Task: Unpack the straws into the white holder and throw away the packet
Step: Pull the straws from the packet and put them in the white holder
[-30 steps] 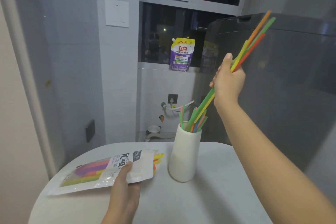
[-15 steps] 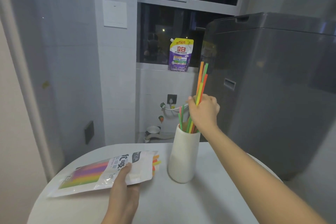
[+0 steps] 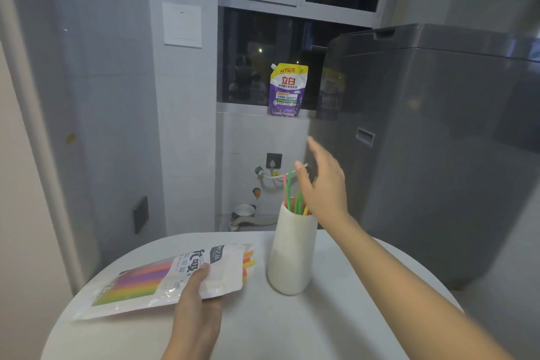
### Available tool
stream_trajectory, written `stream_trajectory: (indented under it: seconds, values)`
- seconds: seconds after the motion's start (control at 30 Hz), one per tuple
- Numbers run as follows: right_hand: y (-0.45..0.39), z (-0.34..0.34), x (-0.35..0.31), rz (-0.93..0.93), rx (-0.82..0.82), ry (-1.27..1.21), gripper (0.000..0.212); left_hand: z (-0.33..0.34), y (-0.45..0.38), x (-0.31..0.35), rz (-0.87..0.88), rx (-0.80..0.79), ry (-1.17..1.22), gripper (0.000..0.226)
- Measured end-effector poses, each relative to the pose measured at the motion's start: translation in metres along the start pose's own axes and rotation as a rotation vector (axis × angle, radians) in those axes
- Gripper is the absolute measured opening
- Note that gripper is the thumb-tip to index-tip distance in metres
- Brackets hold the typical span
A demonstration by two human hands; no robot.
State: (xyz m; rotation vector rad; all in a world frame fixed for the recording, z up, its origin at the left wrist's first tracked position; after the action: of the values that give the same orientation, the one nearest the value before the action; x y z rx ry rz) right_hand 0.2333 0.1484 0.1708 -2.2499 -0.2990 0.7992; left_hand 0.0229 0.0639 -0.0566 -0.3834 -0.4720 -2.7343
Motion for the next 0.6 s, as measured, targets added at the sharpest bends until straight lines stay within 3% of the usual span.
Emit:
stream_trajectory:
  seconds: [0.07,0.13,0.3,0.4,0.47,0.6]
  values:
    - [0.003,0.008,-0.007,-0.103,-0.078,0.204,0.032,0.000,0.000,0.000,-0.004,-0.002,0.000,0.020]
    - [0.008,0.017,-0.008,-0.147,-0.150,0.306,0.041,0.000,0.000,0.001,-0.006,-0.004,0.003,0.023]
    - [0.010,0.009,-0.028,-0.275,-0.041,0.350,0.038,0.002,0.001,0.001,-0.011,-0.027,0.012,0.045]
    - [0.019,0.035,-0.041,-0.509,-0.225,0.516,0.035,0.003,0.001,0.002,-0.005,-0.027,0.011,0.045]
    - [0.020,0.041,-0.042,-0.593,-0.243,0.645,0.029,0.003,0.002,0.002,-0.004,-0.033,0.017,0.043]
    - [0.003,0.027,-0.035,-0.512,-0.174,0.679,0.021,0.003,0.002,0.004,-0.006,-0.044,0.019,0.040]
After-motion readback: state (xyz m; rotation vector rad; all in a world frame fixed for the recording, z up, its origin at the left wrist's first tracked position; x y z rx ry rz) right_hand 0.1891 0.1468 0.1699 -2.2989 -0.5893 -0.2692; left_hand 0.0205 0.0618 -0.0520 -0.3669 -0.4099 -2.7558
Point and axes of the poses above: each hand's wrist, its own y-axis away from the middle knuckle, its own z-axis out of the palm, x = y × z, the point moved 9 cm from there along -y, towards the middle knuckle, and after that the axes turned 9 degrees about y, right-handed, at the moved point
